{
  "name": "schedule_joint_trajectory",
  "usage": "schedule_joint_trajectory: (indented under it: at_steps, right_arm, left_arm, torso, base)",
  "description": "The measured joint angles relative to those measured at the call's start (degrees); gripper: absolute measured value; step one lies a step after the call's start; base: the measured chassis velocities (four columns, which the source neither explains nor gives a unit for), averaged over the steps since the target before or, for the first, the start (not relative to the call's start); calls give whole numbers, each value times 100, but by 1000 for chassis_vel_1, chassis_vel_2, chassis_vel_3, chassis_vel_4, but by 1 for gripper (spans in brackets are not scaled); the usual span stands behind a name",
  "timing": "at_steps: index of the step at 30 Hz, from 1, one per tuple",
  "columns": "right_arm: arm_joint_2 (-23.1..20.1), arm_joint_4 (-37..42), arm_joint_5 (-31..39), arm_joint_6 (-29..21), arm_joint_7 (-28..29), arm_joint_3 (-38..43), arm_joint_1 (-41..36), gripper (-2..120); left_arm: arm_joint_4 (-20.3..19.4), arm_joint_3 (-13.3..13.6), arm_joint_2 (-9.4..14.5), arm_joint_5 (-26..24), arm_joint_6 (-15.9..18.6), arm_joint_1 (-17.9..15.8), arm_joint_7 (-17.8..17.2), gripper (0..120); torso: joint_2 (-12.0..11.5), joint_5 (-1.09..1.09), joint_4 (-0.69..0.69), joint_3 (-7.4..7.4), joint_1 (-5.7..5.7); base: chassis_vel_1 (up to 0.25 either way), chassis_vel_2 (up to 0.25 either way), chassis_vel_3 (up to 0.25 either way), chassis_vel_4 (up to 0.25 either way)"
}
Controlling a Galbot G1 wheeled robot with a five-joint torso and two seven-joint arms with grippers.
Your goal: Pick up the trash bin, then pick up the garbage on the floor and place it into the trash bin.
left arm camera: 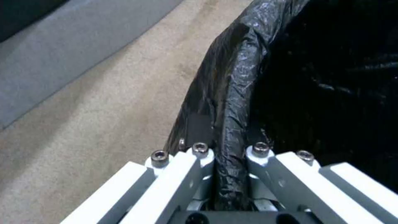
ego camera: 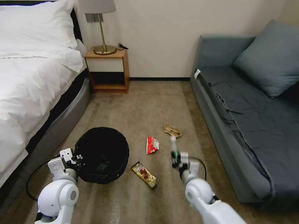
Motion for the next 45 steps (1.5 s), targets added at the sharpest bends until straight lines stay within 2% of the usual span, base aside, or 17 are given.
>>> schedule_joint_trajectory:
  at_steps: [1, 6, 8, 16, 20, 23, 24, 28, 30, 33, 34, 37, 38, 42, 45]
  right_arm:
    - [-51, 279, 190, 46, 33, -219, 154, 19]
    - [-64, 626, 535, 197, 134, -795, 577, 19]
    - [106, 628, 750, 379, 180, -1372, 923, 19]
    - [889, -216, 854, 637, 448, -2999, 1753, 19]
    - [924, -508, 679, 595, 500, -3263, 1790, 20]
    - [944, -556, 627, 574, 511, -3315, 1789, 32]
    - [944, -556, 627, 574, 511, -3315, 1789, 32]
    - [946, -533, 624, 546, 511, -3289, 1815, 52]
    - [932, -526, 623, 539, 511, -3277, 1810, 55]
    - [883, -508, 594, 524, 512, -3240, 1756, 70]
    - [883, -508, 594, 524, 512, -3240, 1756, 70]
    - [861, -485, 525, 508, 512, -3202, 1690, 84]
    - [861, -485, 525, 508, 512, -3202, 1690, 84]
    - [845, -320, 356, 516, 490, -2869, 1619, 99]
    - [801, -190, 193, 534, 441, -2528, 1589, 99]
  left_arm:
    - [0, 32, -14, 16, 3, 7, 0, 3]
    - [0, 110, -58, 45, 13, 34, 0, 3]
    - [0, 162, -99, 60, 16, 62, 0, 3]
    - [-21, 185, -217, 99, 17, 108, 11, 3]
    - [-72, 172, -237, 107, 18, 116, 12, 3]
    - [-78, 155, -227, 108, 17, 117, 14, 3]
    - [-78, 155, -227, 108, 17, 117, 14, 3]
    - [-62, 152, -201, 100, 18, 86, 20, 3]
    - [-52, 154, -195, 97, 18, 77, 21, 3]
    - [-27, 162, -186, 88, 18, 53, 26, 3]
    - [-27, 162, -186, 88, 18, 53, 26, 3]
    - [-20, 168, -185, 82, 18, 44, 29, 3]
    - [-20, 168, -185, 82, 18, 44, 29, 3]
    - [-17, 158, -187, 78, 18, 41, 31, 3]
    - [-12, 137, -187, 79, 18, 41, 31, 3]
  torso:
    - [0, 1, 1, 0, 0]
    - [1, 0, 2, 0, 0]
    - [1, 1, 1, 0, 0]
    - [0, 1, 2, 0, 0]
    - [0, 1, 1, 0, 0]
    - [0, 1, 1, 0, 0]
    - [0, 1, 1, 0, 0]
    - [0, 2, 1, 0, 0]
    - [1, 2, 1, 0, 0]
    - [0, 2, 1, 0, 0]
    - [0, 2, 1, 0, 0]
    - [0, 2, 1, 1, 0]
    - [0, 2, 1, 1, 0]
    - [0, 2, 1, 0, 0]
    - [0, 2, 2, 0, 0]
  base:
    - [0, 0, 0, 0]
    - [0, 0, 0, 0]
    - [0, 0, 0, 0]
    - [0, 0, 0, 0]
    - [0, 0, 0, 0]
    - [0, 0, 0, 0]
    - [0, 0, 0, 0]
    - [0, 0, 0, 0]
    - [0, 0, 0, 0]
    - [0, 0, 0, 0]
    - [0, 0, 0, 0]
    - [0, 0, 0, 0]
    - [0, 0, 0, 0]
    - [0, 0, 0, 0]
    - [0, 0, 0, 0]
